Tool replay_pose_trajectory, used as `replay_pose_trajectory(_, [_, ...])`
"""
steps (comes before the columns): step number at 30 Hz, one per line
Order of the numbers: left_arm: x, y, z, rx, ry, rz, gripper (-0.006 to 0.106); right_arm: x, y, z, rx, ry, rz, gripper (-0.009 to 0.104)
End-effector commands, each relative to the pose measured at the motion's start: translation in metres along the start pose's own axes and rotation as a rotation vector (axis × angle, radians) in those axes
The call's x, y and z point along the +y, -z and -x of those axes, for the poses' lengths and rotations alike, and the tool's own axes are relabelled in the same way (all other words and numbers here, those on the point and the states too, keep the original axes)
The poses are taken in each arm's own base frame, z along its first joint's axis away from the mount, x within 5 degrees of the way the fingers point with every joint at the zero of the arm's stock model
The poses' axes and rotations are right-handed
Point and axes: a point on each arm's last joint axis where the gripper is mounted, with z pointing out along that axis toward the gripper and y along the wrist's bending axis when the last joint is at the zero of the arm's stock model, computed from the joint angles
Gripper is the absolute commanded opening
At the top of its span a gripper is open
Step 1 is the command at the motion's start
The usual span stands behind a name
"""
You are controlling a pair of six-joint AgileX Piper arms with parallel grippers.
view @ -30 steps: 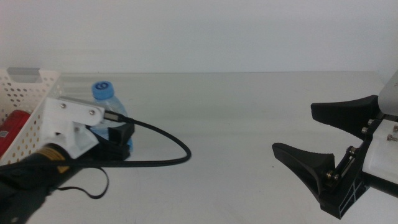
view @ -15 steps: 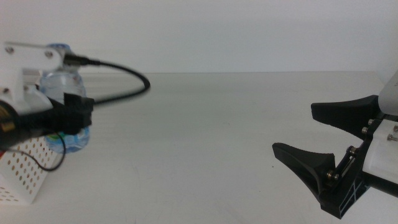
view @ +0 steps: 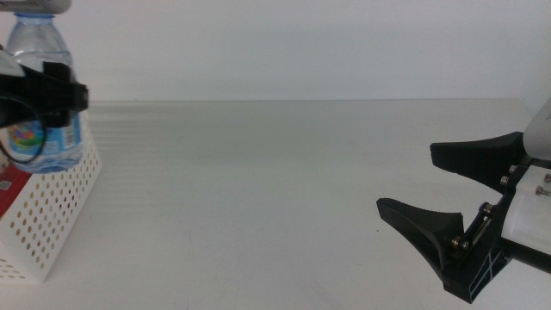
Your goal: Use arms to grab the bottles and put them into the dustbin to the left of the table.
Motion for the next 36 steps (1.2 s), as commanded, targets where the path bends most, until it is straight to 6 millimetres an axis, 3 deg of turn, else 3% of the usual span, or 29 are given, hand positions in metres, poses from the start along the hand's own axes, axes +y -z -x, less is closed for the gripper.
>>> replay_pose_trajectory(1, [0.006, 0.013, 0.025, -0.12, -0.004, 0.0, -0.004, -0.001, 0.005, 0.017, -0.106, 0.023, -0.007, 0.077])
replay_pose_trajectory(8, [0.041, 0.001, 0.038, -0.025, 0.037, -0.017, -0.005, -0.001, 0.005, 0.017, -0.106, 0.023, -0.007, 0.077])
replay_pose_trajectory(14, [0.075, -0.021, 0.04, 0.12, 0.069, -0.098, -0.005, -0.001, 0.005, 0.017, -0.106, 0.023, -0.007, 0.077])
replay_pose_trajectory(20, [0.1, -0.04, 0.042, 0.305, 0.064, -0.146, -0.005, -0.001, 0.005, 0.017, -0.106, 0.023, -0.007, 0.077])
replay_pose_trajectory(27, [0.127, -0.057, 0.051, 0.37, 0.081, -0.129, -0.005, -0.001, 0.005, 0.017, -0.106, 0.023, -0.007, 0.077])
replay_pose_trajectory(36, [0.152, -0.081, 0.034, 0.522, 0.018, -0.017, -0.005, -0.001, 0.005, 0.017, -0.106, 0.023, -0.007, 0.077])
